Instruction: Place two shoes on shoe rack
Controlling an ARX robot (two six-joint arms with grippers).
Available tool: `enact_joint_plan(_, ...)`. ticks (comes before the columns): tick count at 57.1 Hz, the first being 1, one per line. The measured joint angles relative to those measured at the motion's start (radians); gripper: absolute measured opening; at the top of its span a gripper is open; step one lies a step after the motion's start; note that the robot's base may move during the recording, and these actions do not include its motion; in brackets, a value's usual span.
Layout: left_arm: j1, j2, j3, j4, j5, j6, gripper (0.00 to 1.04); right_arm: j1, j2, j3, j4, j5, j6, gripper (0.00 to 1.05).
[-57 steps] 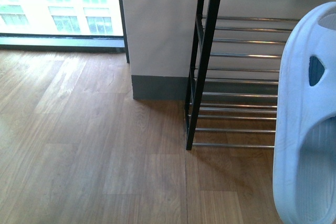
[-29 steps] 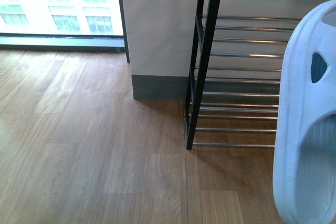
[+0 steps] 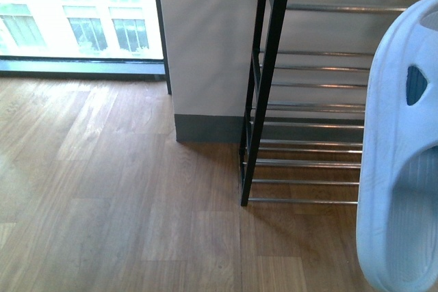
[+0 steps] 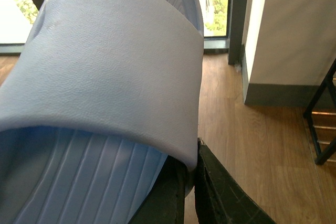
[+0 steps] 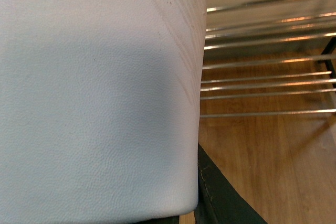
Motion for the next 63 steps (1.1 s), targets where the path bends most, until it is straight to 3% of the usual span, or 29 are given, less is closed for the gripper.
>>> enact_joint_plan(27,0.000,0.000,0.001,0.000,0.000,0.000,0.02,0.000,0.000,0.001,0.000,0.000,0.000,0.01)
enact_joint_plan(30,0.000,0.000,0.001,0.000,0.000,0.000,0.02,0.003,0.024,-0.022,0.086,0.021,-0.029,0.01)
enact_joint_plan(33,0.000,0.000,0.001,0.000,0.000,0.000,0.02,0.005,0.059,-0.068,0.290,0.047,-0.098,0.01)
enact_joint_plan(38,0.000,0.000,0.001,0.000,0.000,0.000,0.02,0.005,0.070,-0.075,0.411,0.050,-0.179,0.01)
enact_joint_plan(54,0.000,0.000,0.001,0.000,0.000,0.000,0.02,-0.022,0.148,0.201,0.099,-0.077,-0.279,0.01)
enact_joint_plan(63,0.000,0.000,0.001,0.000,0.000,0.000,0.02,-0.010,0.313,0.470,-0.107,-0.044,-0.292,0.01)
